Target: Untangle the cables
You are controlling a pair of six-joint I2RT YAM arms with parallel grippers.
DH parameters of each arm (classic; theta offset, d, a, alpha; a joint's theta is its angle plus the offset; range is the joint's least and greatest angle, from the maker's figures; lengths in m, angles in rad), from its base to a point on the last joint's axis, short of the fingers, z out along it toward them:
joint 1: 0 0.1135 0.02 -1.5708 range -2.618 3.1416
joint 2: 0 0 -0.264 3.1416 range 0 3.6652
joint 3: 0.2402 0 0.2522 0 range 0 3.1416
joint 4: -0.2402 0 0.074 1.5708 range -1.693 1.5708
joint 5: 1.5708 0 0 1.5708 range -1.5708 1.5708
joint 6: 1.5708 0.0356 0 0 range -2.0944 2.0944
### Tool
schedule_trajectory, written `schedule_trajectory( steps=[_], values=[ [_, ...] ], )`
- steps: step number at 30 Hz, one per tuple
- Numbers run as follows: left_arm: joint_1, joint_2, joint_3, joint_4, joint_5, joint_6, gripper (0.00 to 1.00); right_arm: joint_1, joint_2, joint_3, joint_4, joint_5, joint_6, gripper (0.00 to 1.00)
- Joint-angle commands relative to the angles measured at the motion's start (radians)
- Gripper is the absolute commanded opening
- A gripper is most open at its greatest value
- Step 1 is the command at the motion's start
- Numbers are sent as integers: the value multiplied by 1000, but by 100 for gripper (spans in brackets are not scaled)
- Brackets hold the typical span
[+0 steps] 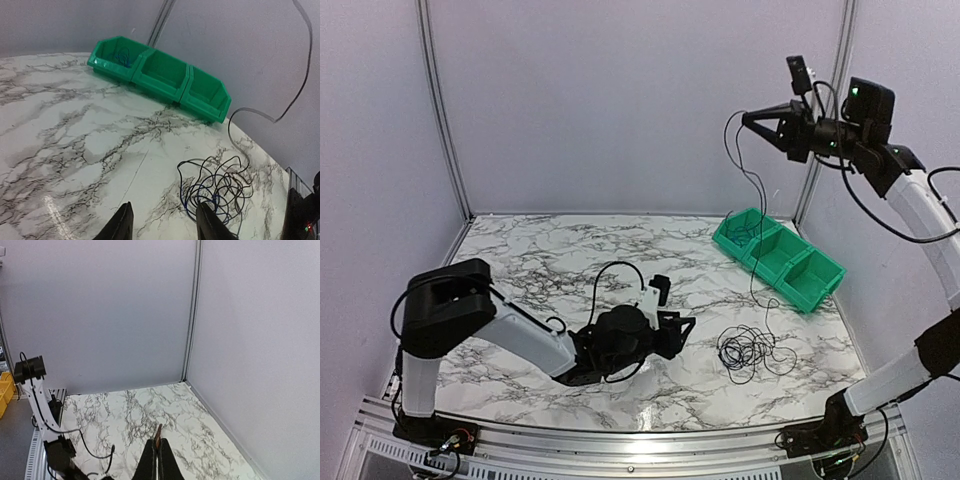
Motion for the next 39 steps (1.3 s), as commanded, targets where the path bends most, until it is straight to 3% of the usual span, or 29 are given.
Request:
schedule_trajectory(
  steps=[1, 6, 12, 17, 23, 32, 39],
  values=[
    [-4, -198, -157, 75, -94, 116, 48, 38, -54, -139, -34, 54, -86, 0],
    [-15, -387, -293, 79, -91, 229, 52, 141, -51, -267, -77, 140, -178, 0],
    [-20, -549, -355, 79, -43, 299, 57, 237, 2, -342, -142, 195, -259, 0],
    [-18, -611, -362, 77, -93, 290, 64, 325, 41, -352, -255, 196, -370, 0],
    [10, -614, -319, 46, 52, 267, 65, 398, 46, -379, -283, 223, -417, 0],
    [53, -517, -231, 39, 260, 240, 60, 428, 53, -351, -311, 215, -436, 0],
    [80, -444, -156, 42, 347, 211, 39, 429, 57, -323, -331, 203, -438, 0]
  ],
)
